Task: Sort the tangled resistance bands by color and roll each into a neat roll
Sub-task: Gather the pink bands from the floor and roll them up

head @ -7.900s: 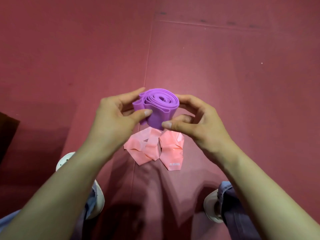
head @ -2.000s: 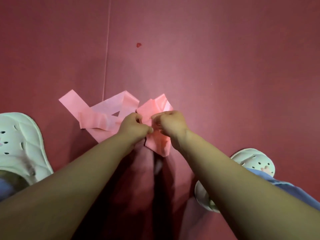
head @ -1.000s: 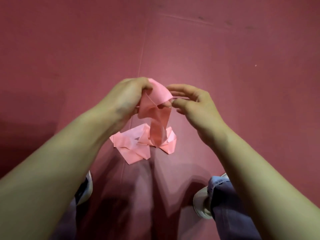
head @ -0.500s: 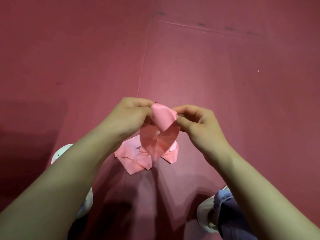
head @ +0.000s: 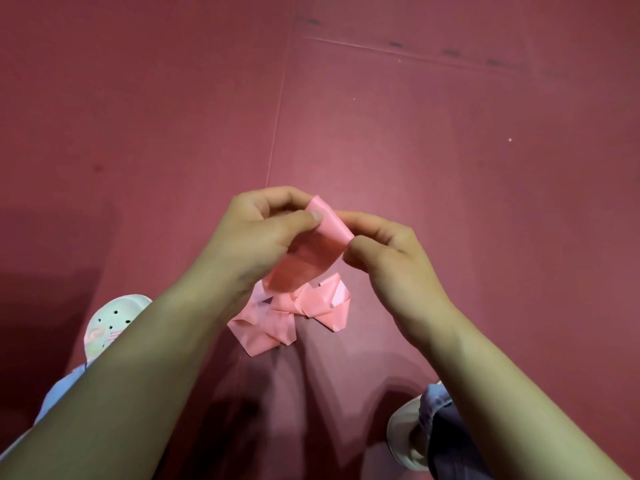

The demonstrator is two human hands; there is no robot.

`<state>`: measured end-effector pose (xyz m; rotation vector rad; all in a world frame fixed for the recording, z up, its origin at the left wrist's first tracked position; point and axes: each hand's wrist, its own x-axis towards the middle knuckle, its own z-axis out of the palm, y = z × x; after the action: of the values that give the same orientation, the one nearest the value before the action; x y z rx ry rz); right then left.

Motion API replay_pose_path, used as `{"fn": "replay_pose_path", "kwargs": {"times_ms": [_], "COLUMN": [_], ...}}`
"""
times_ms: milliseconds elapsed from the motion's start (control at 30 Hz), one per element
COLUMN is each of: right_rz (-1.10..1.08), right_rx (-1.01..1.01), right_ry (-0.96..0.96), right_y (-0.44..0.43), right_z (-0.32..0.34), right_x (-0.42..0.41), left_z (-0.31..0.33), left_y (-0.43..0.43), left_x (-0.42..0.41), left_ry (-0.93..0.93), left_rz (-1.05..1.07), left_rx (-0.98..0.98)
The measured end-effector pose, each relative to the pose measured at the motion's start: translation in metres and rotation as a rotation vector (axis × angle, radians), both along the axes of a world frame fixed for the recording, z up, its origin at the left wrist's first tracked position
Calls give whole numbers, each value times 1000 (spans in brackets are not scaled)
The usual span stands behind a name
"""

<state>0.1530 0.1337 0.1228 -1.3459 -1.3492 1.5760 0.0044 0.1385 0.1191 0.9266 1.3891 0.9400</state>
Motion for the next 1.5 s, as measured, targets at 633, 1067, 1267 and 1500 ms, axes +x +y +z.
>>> {"fn": "replay_pose_path", "kwargs": {"times_ms": [633,1067,1267,1500], "right_rz": [-257,-263,-213,-82], "right_rx": [57,-74,-55,2], "right_ry": [-166,44,5,-163], "right_y": [2,3,4,4], "right_z": [-5,-8,-12,-20], "right_x": [8,-3,-1,4], "left_z": [-9,-12,-19,-19], "left_y": [-1,-9,-3,-4], "left_x": [6,13,0,-8], "left_ry": [174,295,304,291], "left_rz": [-1,-132,36,-85], "left_rx": [38,199,145,-9]}}
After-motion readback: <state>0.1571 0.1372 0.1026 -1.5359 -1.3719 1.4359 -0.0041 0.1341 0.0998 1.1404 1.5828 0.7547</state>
